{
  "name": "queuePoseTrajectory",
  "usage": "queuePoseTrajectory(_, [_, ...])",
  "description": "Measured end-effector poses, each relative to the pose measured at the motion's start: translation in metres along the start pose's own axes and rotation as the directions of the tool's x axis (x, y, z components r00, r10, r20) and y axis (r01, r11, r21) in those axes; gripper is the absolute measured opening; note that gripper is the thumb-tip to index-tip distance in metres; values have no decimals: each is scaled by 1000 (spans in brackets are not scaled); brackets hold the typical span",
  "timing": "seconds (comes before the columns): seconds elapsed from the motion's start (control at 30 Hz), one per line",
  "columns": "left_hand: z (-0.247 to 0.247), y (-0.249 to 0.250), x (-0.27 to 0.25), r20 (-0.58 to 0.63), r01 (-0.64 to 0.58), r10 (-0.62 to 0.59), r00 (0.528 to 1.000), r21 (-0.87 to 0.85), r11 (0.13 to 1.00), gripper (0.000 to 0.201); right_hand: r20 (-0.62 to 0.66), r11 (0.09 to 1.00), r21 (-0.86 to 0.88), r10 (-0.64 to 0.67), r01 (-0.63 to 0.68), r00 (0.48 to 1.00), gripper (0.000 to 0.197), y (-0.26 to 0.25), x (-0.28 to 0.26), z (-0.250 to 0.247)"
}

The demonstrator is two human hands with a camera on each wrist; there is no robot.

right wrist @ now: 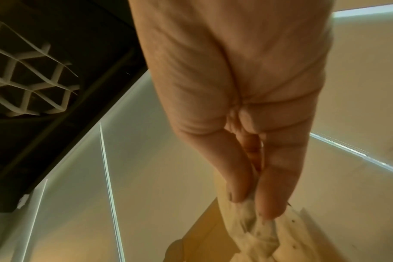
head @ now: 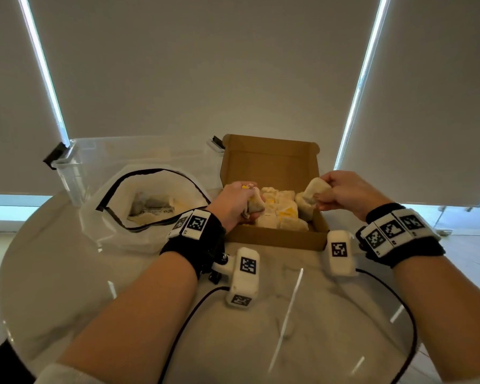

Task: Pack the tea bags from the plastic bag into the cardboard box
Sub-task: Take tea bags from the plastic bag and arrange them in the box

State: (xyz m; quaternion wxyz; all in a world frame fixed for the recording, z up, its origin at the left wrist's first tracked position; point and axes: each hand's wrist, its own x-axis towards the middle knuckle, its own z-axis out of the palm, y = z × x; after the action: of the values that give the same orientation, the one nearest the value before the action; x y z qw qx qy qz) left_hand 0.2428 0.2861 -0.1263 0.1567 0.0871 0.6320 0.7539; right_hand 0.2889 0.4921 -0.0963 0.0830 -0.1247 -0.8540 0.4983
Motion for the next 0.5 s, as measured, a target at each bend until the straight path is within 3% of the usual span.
queuePoseTrajectory(0.13, [-2,-2,-2,29,-31,27,999,138,990,23,33,965,-258,-44,51,998,34,-1,3,1])
queuePoseTrajectory(0.2, [-3,-2,-3,43,-68,61,997,191,979,24,46,958,-275,-68,78,997,35,-4,3,3])
queuePoseTrajectory(0.23, [-2,-1,-4,53,-95,86,995,214,972,23,57,973,-217,-74,84,996,36,-6,2,3])
queuePoseTrajectory(0.3, [0,1,-6,80,-169,152,985,303,938,18,94,997,57,-61,56,994,38,-11,-2,5])
queuePoseTrajectory(0.4, [5,3,-11,155,-267,219,963,472,840,20,169,875,484,-62,-28,984,42,-19,-11,13])
queuePoseTrajectory(0.5, [11,2,-13,191,-298,231,954,525,797,22,228,769,634,-86,-81,970,44,-20,-19,22])
